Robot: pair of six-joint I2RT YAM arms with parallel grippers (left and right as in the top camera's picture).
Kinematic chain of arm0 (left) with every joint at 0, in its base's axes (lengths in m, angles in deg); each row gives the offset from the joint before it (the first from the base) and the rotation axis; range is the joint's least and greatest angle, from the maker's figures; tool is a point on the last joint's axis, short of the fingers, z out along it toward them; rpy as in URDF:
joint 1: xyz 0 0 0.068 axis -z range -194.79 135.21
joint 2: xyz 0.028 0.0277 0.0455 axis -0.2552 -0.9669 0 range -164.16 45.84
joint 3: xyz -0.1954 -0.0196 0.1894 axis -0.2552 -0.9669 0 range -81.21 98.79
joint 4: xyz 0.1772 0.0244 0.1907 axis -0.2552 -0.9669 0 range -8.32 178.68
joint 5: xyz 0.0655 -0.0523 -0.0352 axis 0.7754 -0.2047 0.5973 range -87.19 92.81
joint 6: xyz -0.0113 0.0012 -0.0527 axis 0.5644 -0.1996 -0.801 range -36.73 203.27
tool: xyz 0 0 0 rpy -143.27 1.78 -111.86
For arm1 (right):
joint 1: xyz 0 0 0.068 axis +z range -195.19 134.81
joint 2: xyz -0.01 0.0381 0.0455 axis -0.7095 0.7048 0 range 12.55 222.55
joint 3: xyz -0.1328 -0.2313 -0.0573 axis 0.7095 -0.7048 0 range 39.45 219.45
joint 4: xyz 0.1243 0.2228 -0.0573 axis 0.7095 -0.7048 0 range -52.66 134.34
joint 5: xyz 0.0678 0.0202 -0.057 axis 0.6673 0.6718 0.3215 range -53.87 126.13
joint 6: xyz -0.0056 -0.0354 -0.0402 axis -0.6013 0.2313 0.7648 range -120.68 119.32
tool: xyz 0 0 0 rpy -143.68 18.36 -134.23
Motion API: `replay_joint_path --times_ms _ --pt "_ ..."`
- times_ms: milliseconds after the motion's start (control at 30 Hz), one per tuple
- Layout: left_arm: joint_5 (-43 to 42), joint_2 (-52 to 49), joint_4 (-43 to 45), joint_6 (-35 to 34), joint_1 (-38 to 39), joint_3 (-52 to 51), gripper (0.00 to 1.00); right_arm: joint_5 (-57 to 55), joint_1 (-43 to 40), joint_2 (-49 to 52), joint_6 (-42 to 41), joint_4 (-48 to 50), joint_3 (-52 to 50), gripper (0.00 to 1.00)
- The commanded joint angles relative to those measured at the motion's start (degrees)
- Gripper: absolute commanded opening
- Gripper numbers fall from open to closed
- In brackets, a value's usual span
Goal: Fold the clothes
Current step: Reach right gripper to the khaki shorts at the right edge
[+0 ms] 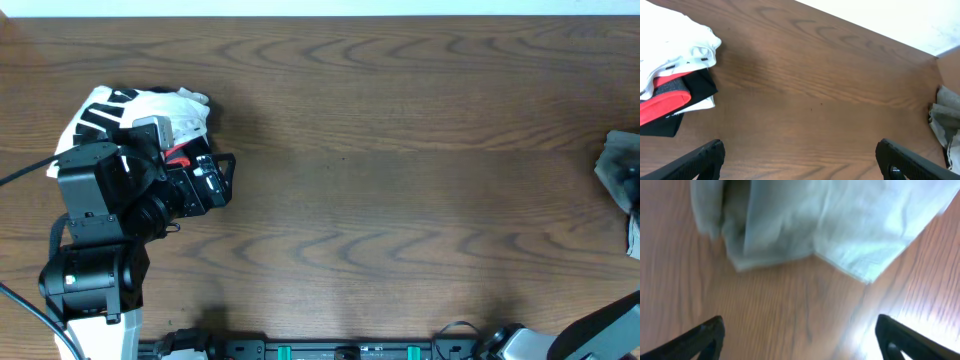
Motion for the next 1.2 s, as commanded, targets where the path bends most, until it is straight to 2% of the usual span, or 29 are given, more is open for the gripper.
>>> replay_joint_path --times_ms 0,133,300,333,400,500,600,667,733,833,1000,1167 --pt "-0.8 0.0 0.0 0.1 0.2 1.2 0.98 -1.9 -1.6 2.0 -1.3 4.2 1.3 0.91" --pt "-0.8 0.0 0.0 0.0 0.2 1.2 0.98 -3.2 -1.7 4.7 -1.3 9.6 1.3 0.90" --pt "-0.8 0.0 -0.4 0.0 0.2 1.2 0.98 -4.9 -1.8 8.9 -1.3 13.8 1.3 0.84" --pt "-0.8 0.0 -0.4 0.0 0.2 1.2 0.98 -5.6 -1.9 9.8 -1.3 14.8 1.3 0.81" --pt "-0.8 0.0 -0.5 0.0 0.2 1.2 0.98 -5.9 -2.0 11.2 -0.9 16.7 1.3 0.68" --pt "-0.8 0.0 -0.5 0.0 0.2 1.2 0.98 -5.9 -2.0 12.2 -0.7 19.0 1.3 0.62" --pt "-0.8 0.0 -0.4 0.0 0.2 1.2 0.98 -6.1 -2.0 12.2 -0.6 20.7 1.3 0.42" --pt "-0.8 0.0 -0.4 0.0 0.2 1.2 0.98 -6.1 -2.0 12.0 1.9 21.5 1.4 0.14" --pt "-0.8 0.0 -0.4 0.0 0.2 1.2 0.98 -6.0 -2.0 11.9 3.6 21.6 1.4 0.03" --pt "-0.8 0.0 -0.4 0.0 0.2 1.2 0.98 -3.6 -1.8 10.8 4.7 21.4 1.4 0.01" --pt "-0.8 0.0 0.1 0.0 0.2 1.2 0.98 9.1 0.3 4.2 4.7 21.4 1.4 0.01" --pt "-0.8 0.0 1.0 0.0 0.2 1.2 0.98 22.8 6.8 -4.7 3.2 20.2 1.4 0.01"
